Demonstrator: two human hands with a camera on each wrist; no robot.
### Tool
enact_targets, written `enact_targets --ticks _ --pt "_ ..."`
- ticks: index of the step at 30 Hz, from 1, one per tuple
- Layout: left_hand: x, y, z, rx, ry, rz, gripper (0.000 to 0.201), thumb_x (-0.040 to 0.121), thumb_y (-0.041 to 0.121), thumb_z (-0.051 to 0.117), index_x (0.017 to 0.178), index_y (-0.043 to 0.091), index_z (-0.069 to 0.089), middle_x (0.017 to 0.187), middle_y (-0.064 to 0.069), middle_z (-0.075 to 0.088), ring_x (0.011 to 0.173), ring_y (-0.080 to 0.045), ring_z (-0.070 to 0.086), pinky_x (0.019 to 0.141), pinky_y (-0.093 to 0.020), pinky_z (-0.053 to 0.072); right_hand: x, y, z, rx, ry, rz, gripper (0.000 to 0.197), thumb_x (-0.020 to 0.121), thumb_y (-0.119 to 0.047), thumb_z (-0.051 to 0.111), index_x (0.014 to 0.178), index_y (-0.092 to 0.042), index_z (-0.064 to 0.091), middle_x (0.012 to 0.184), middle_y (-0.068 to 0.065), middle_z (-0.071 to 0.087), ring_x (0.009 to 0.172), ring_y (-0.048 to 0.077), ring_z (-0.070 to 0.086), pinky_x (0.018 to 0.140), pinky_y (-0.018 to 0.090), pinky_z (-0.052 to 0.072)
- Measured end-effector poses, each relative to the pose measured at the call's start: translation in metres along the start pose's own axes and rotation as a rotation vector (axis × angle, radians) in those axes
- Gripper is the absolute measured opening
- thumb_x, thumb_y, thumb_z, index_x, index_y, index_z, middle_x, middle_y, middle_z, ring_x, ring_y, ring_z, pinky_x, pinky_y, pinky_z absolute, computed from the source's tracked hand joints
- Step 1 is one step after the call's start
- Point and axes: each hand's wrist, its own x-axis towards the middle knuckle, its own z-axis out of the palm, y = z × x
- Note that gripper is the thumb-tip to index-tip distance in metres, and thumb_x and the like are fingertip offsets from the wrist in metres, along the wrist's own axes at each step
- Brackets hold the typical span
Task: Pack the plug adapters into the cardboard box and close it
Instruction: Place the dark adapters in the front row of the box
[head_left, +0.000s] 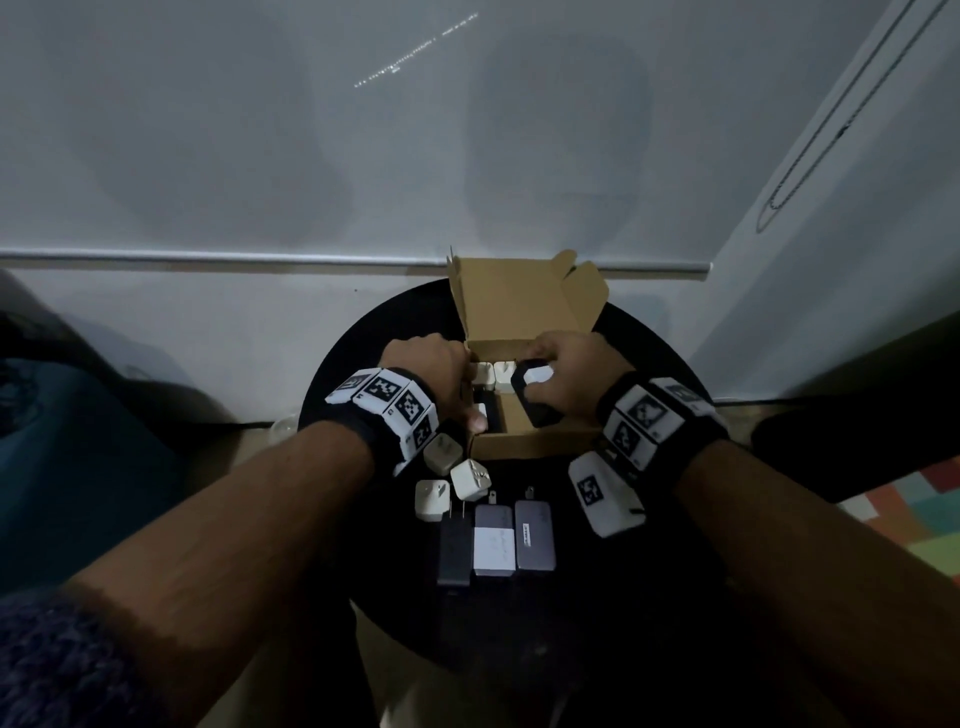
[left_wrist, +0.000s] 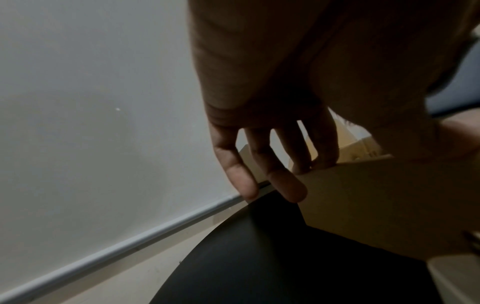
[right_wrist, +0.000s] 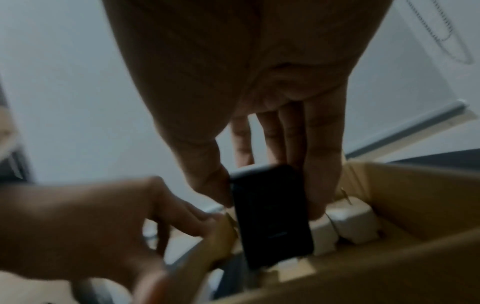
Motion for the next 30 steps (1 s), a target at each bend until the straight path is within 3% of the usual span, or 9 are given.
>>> enact_targets --ticks 3,6,9,12,18,23,28,30 --pt "0.001 -0.001 0.002 0.001 0.006 0.009 0.056 0.060 0.068 0.075 0.096 0.028 0.064 0.066 0.008 0.046 0.070 -0.020 0.053 0.064 -0.030 0.039 0.013 -0.002 0.014 -0.105 -0.033 -0.001 0.042 0.074 -0.027 0.071 0.114 -0.021 0.067 0.121 0.001 0.065 0.111 0.022 0.059 0.092 0.029 0.050" --pt "0.001 -0.002 0.003 0.014 0.011 0.023 0.063 0.060 0.069 0.075 0.106 0.027 0.065 0.070 0.006 0.047 0.076 -0.022 0.056 0.066 -0.031 0.038 0.023 -0.004 0.030 -0.150 -0.080 0.006 0.037 0.072 -0.025 0.071 0.106 -0.008 0.070 0.112 0.008 0.068 0.104 0.026 0.062 0.090 0.034 0.054" --pt "0.002 -0.001 0.002 0.005 0.010 0.026 0.063 0.060 0.067 0.076 0.105 0.025 0.065 0.077 0.004 0.052 0.077 -0.022 0.057 0.067 -0.031 0.039 0.027 -0.007 0.041 -0.122 -0.119 0.021 0.036 0.073 -0.024 0.071 0.103 -0.005 0.066 0.107 0.012 0.067 0.100 0.028 0.063 0.086 0.037 0.055" --pt "0.002 -0.001 0.002 0.004 0.012 0.027 0.062 0.060 0.068 0.076 0.105 0.026 0.065 0.078 0.004 0.053 0.076 -0.022 0.056 0.067 -0.031 0.039 0.027 -0.005 0.049 -0.156 -0.112 0.023 0.041 0.077 -0.023 0.070 0.114 -0.009 0.060 0.116 0.010 0.061 0.107 0.027 0.058 0.090 0.037 0.053" --pt "0.003 -0.001 0.004 0.022 0.014 0.031 0.066 0.061 0.070 0.074 0.111 0.028 0.066 0.079 0.004 0.054 0.083 -0.023 0.062 0.067 -0.031 0.040 0.027 -0.005 0.051 -0.181 -0.165 0.027 0.047 0.076 -0.029 0.068 0.120 -0.016 0.058 0.126 0.010 0.057 0.117 0.028 0.054 0.095 0.039 0.050" --pt "0.004 -0.001 0.004 0.032 0.015 0.029 0.067 0.060 0.070 0.074 0.112 0.029 0.065 0.078 0.004 0.052 0.079 -0.023 0.059 0.066 -0.031 0.039 0.024 -0.006 0.048 -0.166 -0.181 0.020 0.041 0.080 -0.029 0.061 0.117 -0.012 0.063 0.121 0.011 0.063 0.113 0.029 0.057 0.095 0.038 0.051" --pt "0.002 0.000 0.004 0.018 0.007 0.020 0.066 0.061 0.070 0.074 0.109 0.026 0.066 0.074 0.004 0.051 0.073 -0.021 0.053 0.066 -0.031 0.039 0.021 -0.003 0.045 -0.140 -0.196 0.041 0.046 0.083 -0.026 0.064 0.124 -0.007 0.055 0.123 0.013 0.059 0.113 0.029 0.057 0.096 0.038 0.050" --pt "0.002 0.000 0.004 0.017 0.009 0.022 0.065 0.061 0.070 0.074 0.108 0.026 0.066 0.073 0.004 0.050 0.072 -0.021 0.053 0.065 -0.031 0.039 0.018 -0.004 0.040 -0.162 -0.217 0.022 0.043 0.083 -0.029 0.065 0.118 -0.006 0.057 0.119 0.013 0.061 0.111 0.029 0.057 0.093 0.036 0.050"
